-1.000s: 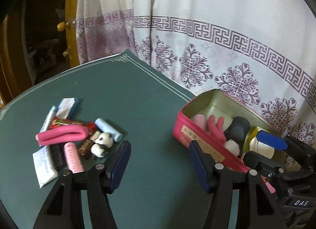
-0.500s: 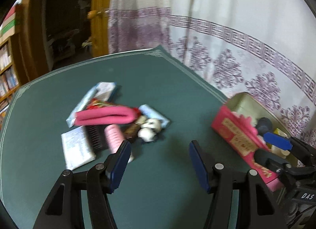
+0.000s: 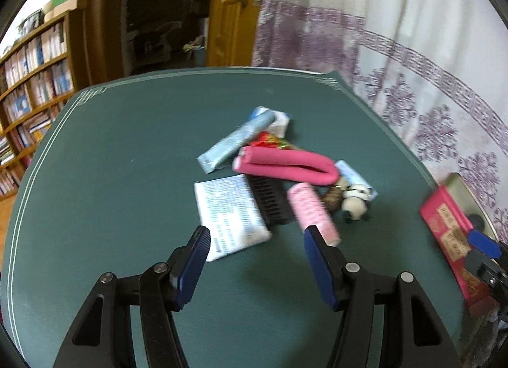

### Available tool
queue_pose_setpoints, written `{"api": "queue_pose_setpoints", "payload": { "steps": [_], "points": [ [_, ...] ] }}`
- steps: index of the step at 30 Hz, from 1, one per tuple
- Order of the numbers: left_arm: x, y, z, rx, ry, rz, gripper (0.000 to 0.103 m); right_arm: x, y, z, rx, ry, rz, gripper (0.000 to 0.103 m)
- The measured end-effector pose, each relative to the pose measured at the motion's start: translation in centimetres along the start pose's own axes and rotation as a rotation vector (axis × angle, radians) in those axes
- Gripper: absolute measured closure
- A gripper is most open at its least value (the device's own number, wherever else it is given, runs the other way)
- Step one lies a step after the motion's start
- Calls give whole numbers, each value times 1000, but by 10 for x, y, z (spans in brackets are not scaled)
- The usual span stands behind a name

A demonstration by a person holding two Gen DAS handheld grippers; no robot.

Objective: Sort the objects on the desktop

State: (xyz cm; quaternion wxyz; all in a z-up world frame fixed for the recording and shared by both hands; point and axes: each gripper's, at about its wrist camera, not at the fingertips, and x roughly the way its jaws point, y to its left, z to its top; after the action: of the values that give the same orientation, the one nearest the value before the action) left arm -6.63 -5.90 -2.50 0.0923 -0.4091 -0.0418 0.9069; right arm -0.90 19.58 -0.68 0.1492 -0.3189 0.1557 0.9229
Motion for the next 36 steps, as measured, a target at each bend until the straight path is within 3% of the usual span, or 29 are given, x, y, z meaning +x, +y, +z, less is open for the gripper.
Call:
{"api": "queue_pose_setpoints", "payload": {
  "steps": [12, 17, 23, 26, 36],
  "points": [
    [51, 6, 3, -38, 89, 52, 40, 23, 12, 9, -18, 23, 39, 29],
    [61, 5, 12, -55, 77, 84, 40, 33, 14, 9, -21, 39, 54, 29],
    [60, 14, 10, -59, 61, 99, 41, 44, 19, 12, -30, 52, 69, 29],
    [55, 20, 5, -55, 55, 92, 48, 49, 22, 14, -37, 57, 78, 29],
    [39, 28, -12, -67, 51, 93, 48, 63, 32, 13, -40, 82, 95, 29]
  ]
}}
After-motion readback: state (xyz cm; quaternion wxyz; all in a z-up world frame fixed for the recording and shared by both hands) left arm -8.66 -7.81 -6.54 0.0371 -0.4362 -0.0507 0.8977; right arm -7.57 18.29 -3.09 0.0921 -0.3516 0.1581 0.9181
